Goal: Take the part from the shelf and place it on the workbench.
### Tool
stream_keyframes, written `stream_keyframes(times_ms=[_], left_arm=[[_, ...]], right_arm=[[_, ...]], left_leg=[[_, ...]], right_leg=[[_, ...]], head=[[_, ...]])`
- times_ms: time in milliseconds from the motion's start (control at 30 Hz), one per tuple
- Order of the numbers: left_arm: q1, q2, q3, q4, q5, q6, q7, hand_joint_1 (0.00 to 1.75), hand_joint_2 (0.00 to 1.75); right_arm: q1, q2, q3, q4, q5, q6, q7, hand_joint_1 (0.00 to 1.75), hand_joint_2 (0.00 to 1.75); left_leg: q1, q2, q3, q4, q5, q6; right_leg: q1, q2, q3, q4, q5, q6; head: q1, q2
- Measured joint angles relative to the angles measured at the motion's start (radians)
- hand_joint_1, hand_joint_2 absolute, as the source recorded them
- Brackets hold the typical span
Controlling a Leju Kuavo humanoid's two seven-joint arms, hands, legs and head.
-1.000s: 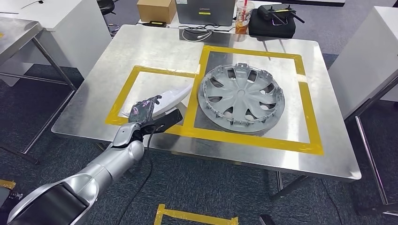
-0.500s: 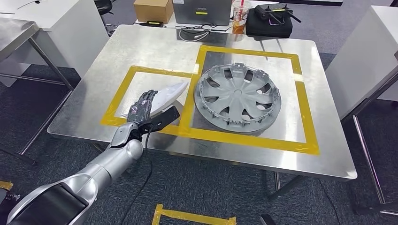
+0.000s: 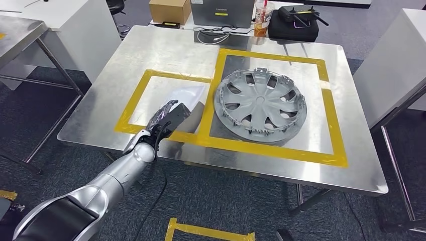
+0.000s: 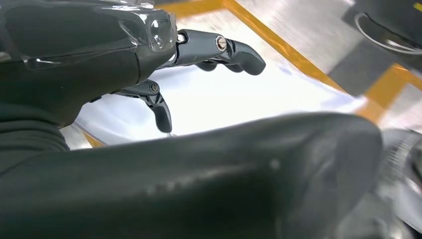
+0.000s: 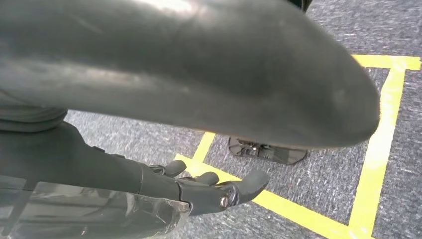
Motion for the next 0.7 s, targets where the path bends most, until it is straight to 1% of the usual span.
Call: stream_keyframes(times_ms=[33,67,100,133,167,200,233,267,300,333,367,400,433,467,500,533,567,600,633,667,700], left_arm=[[0.0,-0.004,0.004,-0.004,0.01,-0.006,-0.007,0.0,0.0],[0.001,-0.007,0.007,-0.008,0.019,-0.012,-0.013,0.0,0.0],[0.001,-0.01,0.01,-0.013,0.028,-0.017,-0.018,0.0,0.0],[0.001,-0.012,0.012,-0.019,0.036,-0.021,-0.024,0.0,0.0],[0.001,-0.014,0.013,-0.025,0.044,-0.025,-0.03,0.0,0.0],[0.001,-0.015,0.013,-0.03,0.052,-0.029,-0.034,0.0,0.0],[0.003,-0.017,0.013,-0.033,0.06,-0.032,-0.039,0.0,0.0],[0.007,-0.018,0.013,-0.036,0.068,-0.034,-0.043,0.0,0.0],[0.011,-0.018,0.012,-0.039,0.076,-0.038,-0.047,0.0,0.0],[0.015,-0.019,0.011,-0.043,0.084,-0.041,-0.052,0.0,0.0],[0.018,-0.02,0.01,-0.048,0.092,-0.044,-0.058,0.0,0.0],[0.019,-0.02,0.01,-0.054,0.101,-0.046,-0.066,0.0,0.0],[0.019,-0.022,0.009,-0.06,0.11,-0.047,-0.075,0.0,0.0],[0.02,-0.024,0.009,-0.067,0.121,-0.047,-0.086,0.0,0.0],[0.023,-0.026,0.008,-0.073,0.136,-0.046,-0.1,0.0,0.0],[0.028,-0.027,0.008,-0.079,0.154,-0.045,-0.116,0.0,0.0],[0.036,-0.03,0.008,-0.086,0.179,-0.047,-0.135,0.0,0.0],[0.047,-0.033,0.009,-0.098,0.209,-0.052,-0.155,0.0,0.0],[0.057,-0.038,0.009,-0.111,0.244,-0.059,-0.175,0.0,0.0],[0.066,-0.044,0.008,-0.125,0.283,-0.071,-0.193,0.0,0.0],[0.078,-0.049,0.008,-0.143,0.33,-0.089,-0.208,0.0,0.0]], right_arm=[[0.0,0.0,0.0,0.0,0.0,-0.001,0.0,0.0,0.0],[0.001,-0.001,0.0,0.0,0.0,-0.002,0.0,0.0,0.0],[0.001,-0.001,0.0,0.0,0.0,-0.002,0.0,0.0,0.0],[0.001,-0.001,0.0,0.0,0.0,-0.002,0.0,0.0,0.0],[0.0,-0.001,0.0,0.0,0.0,-0.002,0.0,0.0,0.0],[0.0,-0.002,0.0,0.0,0.0,-0.002,0.0,0.0,0.0],[0.001,-0.003,0.0,0.0,0.0,-0.002,0.0,0.0,0.0],[0.001,-0.003,0.0,0.0,0.0,-0.002,0.0,0.0,0.0],[0.002,-0.004,0.0,0.0,0.0,-0.002,0.002,0.0,0.0],[0.003,-0.004,0.0,0.0,0.0,-0.002,0.005,0.0,0.0],[0.003,-0.005,0.0,0.0,0.0,0.0,0.009,0.0,0.0],[0.003,-0.006,0.0,0.0,0.0,0.003,0.014,0.0,0.0],[0.003,-0.007,0.0,0.0,0.0,0.007,0.02,0.0,0.0],[0.003,-0.009,0.0,0.001,0.0,0.011,0.026,0.0,0.0],[0.004,-0.012,0.0,0.001,0.0,0.015,0.03,0.0,0.0],[0.005,-0.015,0.0,0.001,0.0,0.019,0.035,0.0,0.0],[0.007,-0.019,0.0,0.001,0.0,0.021,0.039,0.0,0.0],[0.009,-0.024,0.0,0.002,0.0,0.022,0.041,0.0,0.0],[0.01,-0.028,0.0,0.002,0.0,0.023,0.043,0.0,0.0],[0.011,-0.032,0.0,0.003,0.0,0.024,0.044,0.0,0.0],[0.012,-0.036,0.0,0.004,0.0,0.023,0.041,0.0,0.0]], left_leg=[[-0.002,0.0,-0.002,0.002,-0.001,-0.003],[0.0,0.0,-0.002,0.003,-0.002,-0.006],[0.001,0.001,-0.005,0.008,-0.007,-0.01],[0.003,0.002,-0.013,0.026,-0.02,-0.015],[0.005,0.003,-0.03,0.064,-0.043,-0.021],[0.008,0.004,-0.057,0.122,-0.074,-0.027],[0.011,0.005,-0.09,0.195,-0.108,-0.031],[0.013,0.005,-0.122,0.262,-0.132,-0.033],[0.014,0.005,-0.141,0.3,-0.14,-0.034],[0.015,0.005,-0.143,0.3,-0.128,-0.033],[0.015,0.005,-0.122,0.255,-0.098,-0.029],[0.014,0.005,-0.087,0.181,-0.06,-0.024],[0.012,0.005,-0.05,0.107,-0.032,-0.017],[0.009,0.005,-0.021,0.05,-0.014,-0.011],[0.005,0.005,-0.005,0.019,-0.008,-0.006],[0.002,0.005,-0.001,0.011,-0.012,-0.004],[0.001,0.005,-0.001,0.007,-0.009,-0.001],[0.002,0.005,0.004,0.0,-0.005,0.004],[0.004,0.005,0.008,-0.009,0.001,0.01],[0.007,0.005,0.013,-0.018,0.006,0.016],[0.008,0.005,0.016,-0.024,0.011,0.02]], right_leg=[[0.002,0.001,0.001,0.001,0.001,-0.009],[0.001,0.001,0.0,0.0,0.002,-0.015],[-0.001,0.001,0.001,0.0,0.003,-0.02],[-0.003,0.001,0.002,-0.001,0.004,-0.025],[-0.006,0.001,0.004,-0.002,0.004,-0.029],[-0.005,0.002,0.004,-0.002,0.004,-0.032],[-0.005,0.002,0.005,-0.002,0.004,-0.034],[-0.004,0.002,0.005,-0.002,0.003,-0.035],[-0.003,0.002,0.005,-0.002,0.003,-0.035],[-0.003,0.002,0.006,-0.002,0.003,-0.035],[-0.002,0.003,0.007,-0.001,0.003,-0.034],[-0.001,0.004,0.009,-0.002,0.003,-0.034],[0.001,0.004,0.009,-0.002,0.003,-0.033],[0.003,0.004,0.008,-0.002,0.003,-0.031],[0.003,0.004,0.006,-0.002,0.003,-0.028],[0.004,0.004,0.004,-0.003,0.004,-0.023],[0.003,0.004,0.005,-0.006,0.006,-0.017],[0.002,0.003,0.004,-0.006,0.005,-0.012],[0.003,0.002,-0.001,0.005,-0.003,-0.01],[0.004,0.002,-0.015,0.033,-0.018,-0.01],[0.004,0.002,-0.04,0.086,-0.043,-0.013]], head=[[0.0,0.0],[-0.001,0.0],[0.0,0.0],[-0.002,0.0],[-0.003,0.0],[-0.004,0.0],[-0.005,0.0],[-0.005,0.0],[-0.005,0.0],[-0.005,0.0],[-0.005,0.0],[-0.005,0.0],[-0.005,0.0],[-0.005,0.0],[-0.005,0.0],[-0.004,0.0],[-0.005,0.0],[-0.004,0.0],[-0.004,0.0],[-0.003,0.0],[-0.001,0.0]])
